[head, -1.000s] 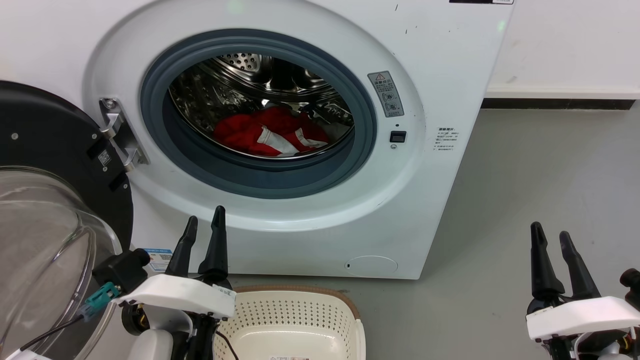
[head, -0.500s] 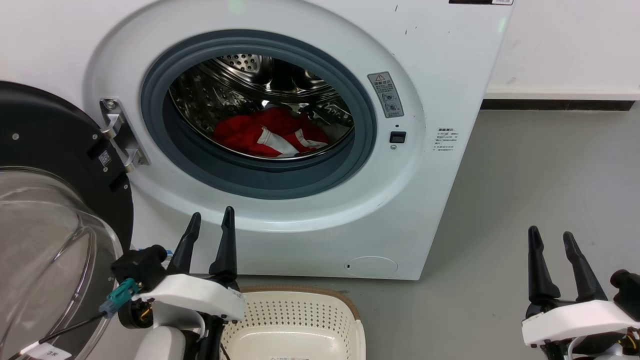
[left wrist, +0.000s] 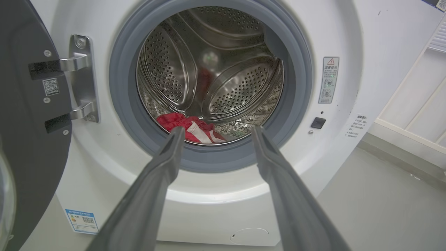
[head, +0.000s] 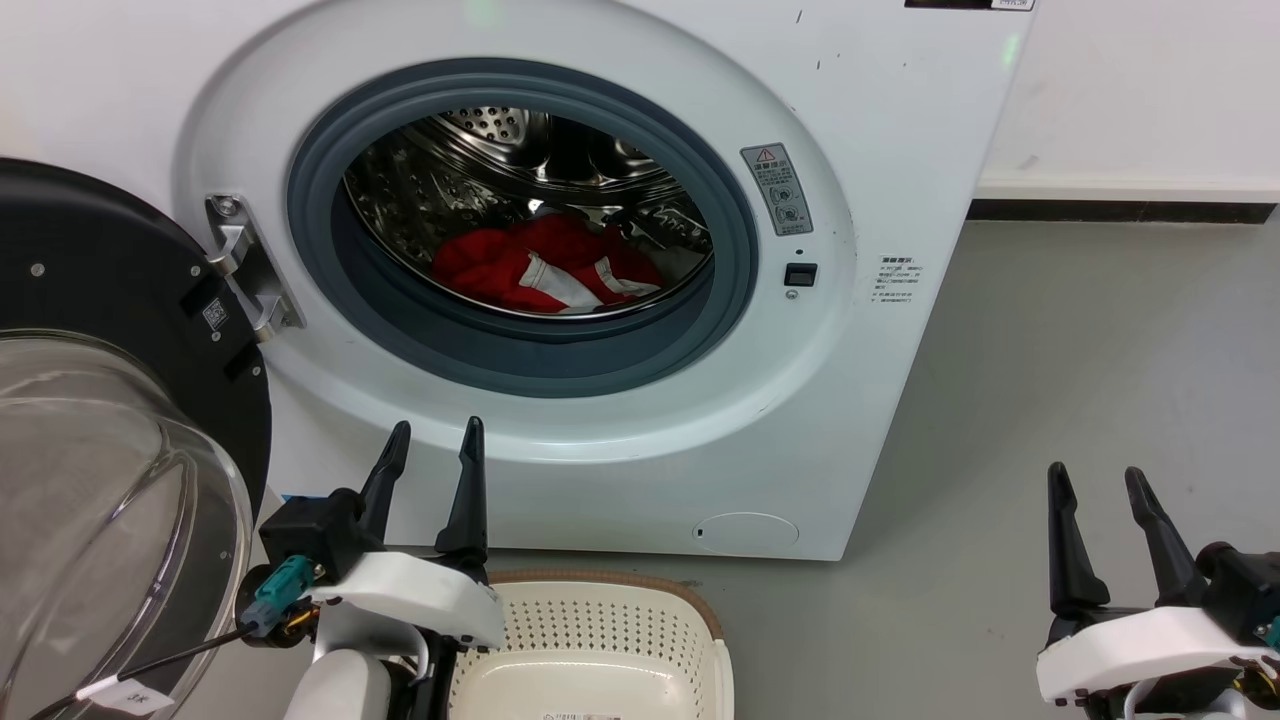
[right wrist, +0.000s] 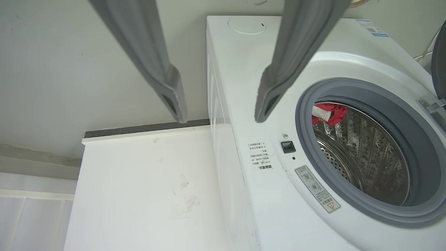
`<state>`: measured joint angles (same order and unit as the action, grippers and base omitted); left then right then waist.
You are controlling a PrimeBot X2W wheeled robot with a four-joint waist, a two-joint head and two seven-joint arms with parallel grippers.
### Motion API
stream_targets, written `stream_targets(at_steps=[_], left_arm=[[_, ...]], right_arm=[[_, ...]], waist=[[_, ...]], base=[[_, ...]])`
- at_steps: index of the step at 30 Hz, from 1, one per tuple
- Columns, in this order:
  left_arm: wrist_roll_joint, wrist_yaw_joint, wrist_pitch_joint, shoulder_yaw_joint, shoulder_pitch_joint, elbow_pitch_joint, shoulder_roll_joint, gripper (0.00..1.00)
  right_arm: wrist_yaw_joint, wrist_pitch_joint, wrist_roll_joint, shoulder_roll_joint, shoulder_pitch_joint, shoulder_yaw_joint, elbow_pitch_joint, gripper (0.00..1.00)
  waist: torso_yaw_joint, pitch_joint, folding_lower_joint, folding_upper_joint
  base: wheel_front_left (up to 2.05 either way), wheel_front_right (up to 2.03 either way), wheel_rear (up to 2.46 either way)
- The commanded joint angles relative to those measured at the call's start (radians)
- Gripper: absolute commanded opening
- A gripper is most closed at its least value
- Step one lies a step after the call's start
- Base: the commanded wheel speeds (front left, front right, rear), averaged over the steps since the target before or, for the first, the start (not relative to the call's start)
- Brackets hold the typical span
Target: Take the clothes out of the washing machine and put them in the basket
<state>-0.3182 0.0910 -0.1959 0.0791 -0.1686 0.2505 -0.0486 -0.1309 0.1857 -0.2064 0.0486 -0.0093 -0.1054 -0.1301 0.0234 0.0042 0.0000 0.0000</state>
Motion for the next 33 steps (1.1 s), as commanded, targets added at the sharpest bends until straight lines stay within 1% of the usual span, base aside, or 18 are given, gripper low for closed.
stream_targets(at_steps=[1, 18, 33], left_arm=[[0.028, -0.004, -0.009, 0.002, -0.018, 0.0, -0.002, 1.0], [0.17, -0.017, -0.043, 0.015, -0.028, 0.034, -0.002, 1.0], [0.266, -0.023, -0.071, 0.022, -0.035, 0.057, -0.002, 1.0]], right_arm=[[0.0, 0.007, 0.029, 0.003, 0.007, -0.003, 0.001, 1.0], [0.0, 0.03, 0.161, 0.003, 0.012, -0.005, -0.015, 1.0], [0.0, 0.057, 0.256, 0.003, 0.013, -0.006, -0.026, 1.0]], waist=[[0.0, 0.0, 0.0, 0.0], [0.005, 0.004, 0.0, 0.0], [0.011, 0.005, 0.0, 0.0]], base=[[0.0, 0.0, 0.0], [0.0, 0.0, 0.0], [0.0, 0.0, 0.0]])
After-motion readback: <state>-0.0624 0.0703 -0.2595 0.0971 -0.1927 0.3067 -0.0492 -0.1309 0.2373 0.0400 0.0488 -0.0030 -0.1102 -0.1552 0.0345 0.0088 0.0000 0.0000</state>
